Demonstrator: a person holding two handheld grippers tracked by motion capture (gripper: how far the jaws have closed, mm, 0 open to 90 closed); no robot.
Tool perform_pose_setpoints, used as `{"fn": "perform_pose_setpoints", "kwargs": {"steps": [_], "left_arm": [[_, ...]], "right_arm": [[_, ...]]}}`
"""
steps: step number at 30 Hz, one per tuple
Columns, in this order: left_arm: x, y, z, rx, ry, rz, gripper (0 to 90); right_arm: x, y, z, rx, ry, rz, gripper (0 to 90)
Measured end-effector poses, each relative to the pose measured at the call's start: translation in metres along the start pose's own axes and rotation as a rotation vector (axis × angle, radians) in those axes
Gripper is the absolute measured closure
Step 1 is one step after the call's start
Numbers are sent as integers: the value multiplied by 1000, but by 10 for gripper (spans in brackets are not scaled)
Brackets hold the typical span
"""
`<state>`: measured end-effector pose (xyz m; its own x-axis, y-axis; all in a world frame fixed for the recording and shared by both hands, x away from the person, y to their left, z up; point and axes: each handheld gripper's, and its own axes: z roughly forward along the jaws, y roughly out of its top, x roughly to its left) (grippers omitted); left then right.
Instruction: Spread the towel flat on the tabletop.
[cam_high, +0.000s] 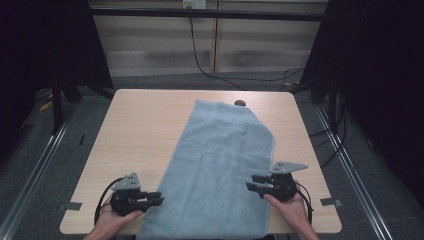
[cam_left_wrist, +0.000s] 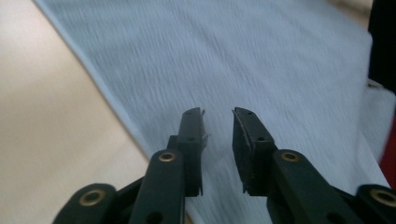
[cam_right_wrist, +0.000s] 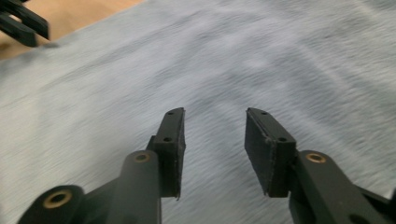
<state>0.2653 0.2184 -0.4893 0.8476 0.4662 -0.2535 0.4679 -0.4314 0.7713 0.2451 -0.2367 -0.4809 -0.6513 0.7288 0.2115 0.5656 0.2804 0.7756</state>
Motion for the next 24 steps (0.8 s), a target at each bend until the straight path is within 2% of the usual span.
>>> {"fn": "perform_pose_setpoints", "kwargs": {"steps": [3, 5, 6, 7, 8, 10, 12, 13, 14, 15, 17, 19, 20, 24], "left_arm": [[15, 26, 15, -15, 13, 1, 680], [25, 39, 27, -19, 43, 8, 678], [33, 48, 36, -24, 36, -15, 672], [37, 53, 44, -22, 44, -16, 663], [40, 58, 52, -6, 70, 1, 654], [47, 62, 66, 7, 91, -2, 631], [50, 61, 79, 31, 139, 4, 606], [52, 59, 83, 51, 140, 3, 593], [51, 57, 83, 36, 137, 10, 592], [50, 56, 82, 42, 147, 28, 598], [44, 53, 77, 74, 176, 83, 707], [42, 48, 71, 71, 159, 77, 817], [39, 41, 65, 66, 142, 60, 839], [27, 20, 42, 66, 85, 25, 852]], "right_arm": [[-11, 7, 10, 13, -42, 1, 561], [-17, 10, 16, 27, -57, 8, 556], [-19, 11, 19, 29, -63, 9, 551], [-22, 13, 23, 34, -74, 13, 541], [-24, 13, 25, 42, -78, 9, 538], [-27, 14, 30, 48, -98, 7, 525], [-30, 13, 33, 64, -116, 7, 502], [-31, 12, 33, 70, -129, 6, 497], [-31, 11, 34, 79, -138, 6, 491], [-32, 11, 34, 80, -143, 1, 485], [-32, 10, 34, 85, -161, 3, 479], [-32, 8, 36, 99, -167, -6, 480], [-30, 8, 37, 99, -180, -14, 480], [-19, 9, 45, 91, -168, -66, 516]]}}
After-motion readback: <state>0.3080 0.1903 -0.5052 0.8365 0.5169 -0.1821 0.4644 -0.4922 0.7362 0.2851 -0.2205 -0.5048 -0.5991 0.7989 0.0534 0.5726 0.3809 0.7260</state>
